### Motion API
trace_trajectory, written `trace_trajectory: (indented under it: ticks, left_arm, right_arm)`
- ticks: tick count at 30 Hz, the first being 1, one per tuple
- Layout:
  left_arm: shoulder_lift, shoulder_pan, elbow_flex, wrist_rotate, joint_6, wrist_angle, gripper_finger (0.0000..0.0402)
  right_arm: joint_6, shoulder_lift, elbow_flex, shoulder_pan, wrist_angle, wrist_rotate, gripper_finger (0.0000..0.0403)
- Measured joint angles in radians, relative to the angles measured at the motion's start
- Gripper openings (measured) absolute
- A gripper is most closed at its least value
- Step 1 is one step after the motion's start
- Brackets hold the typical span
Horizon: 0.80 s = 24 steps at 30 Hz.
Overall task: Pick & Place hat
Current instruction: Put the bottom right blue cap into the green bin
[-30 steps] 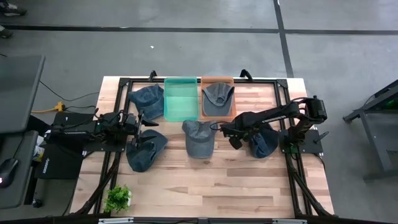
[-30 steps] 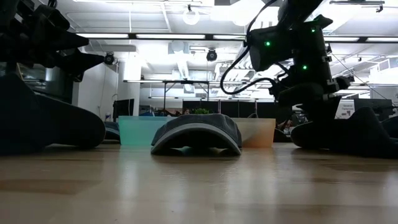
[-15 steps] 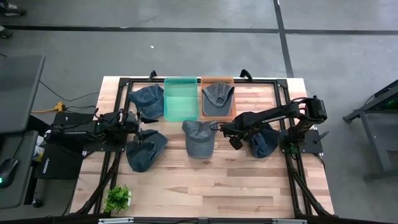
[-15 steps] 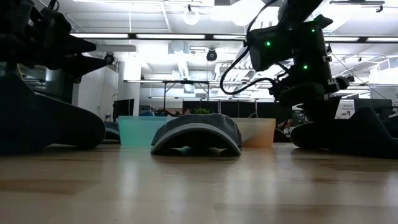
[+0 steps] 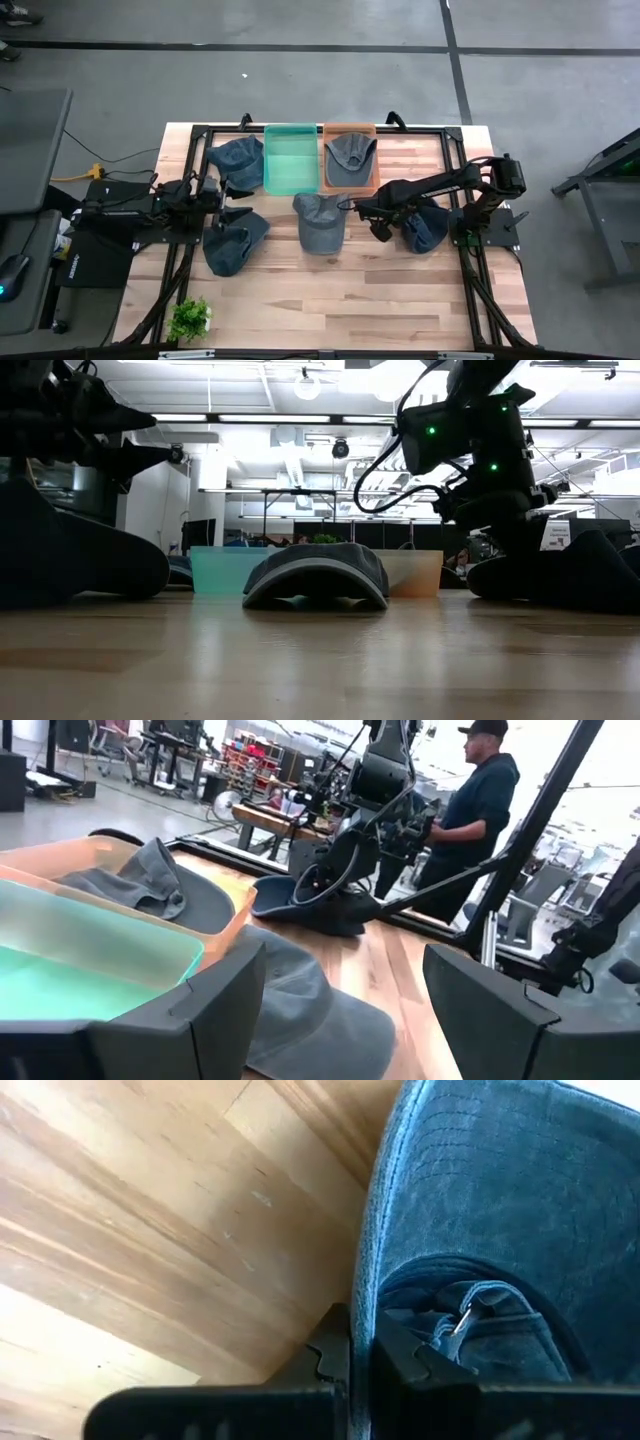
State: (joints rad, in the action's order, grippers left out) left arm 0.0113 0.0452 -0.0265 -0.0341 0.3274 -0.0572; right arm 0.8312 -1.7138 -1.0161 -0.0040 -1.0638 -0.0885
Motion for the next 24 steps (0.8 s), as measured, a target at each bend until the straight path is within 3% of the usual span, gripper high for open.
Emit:
trace_trajectory:
  ticks: [13,24]
  left_arm:
    - [0.000,0.000,0.000,0.031,0.174,-0.001,0.0269]
    - [0.000,0.000,0.000,0.096,0.201,0.000,0.0269]
  right_arm:
    - [-0.071,0.000,-0.056,0.000,-0.069,-0.022,0.0004]
    - [-0.084,0.000,-0.057,0.000,-0.101,-0.018,0.0004]
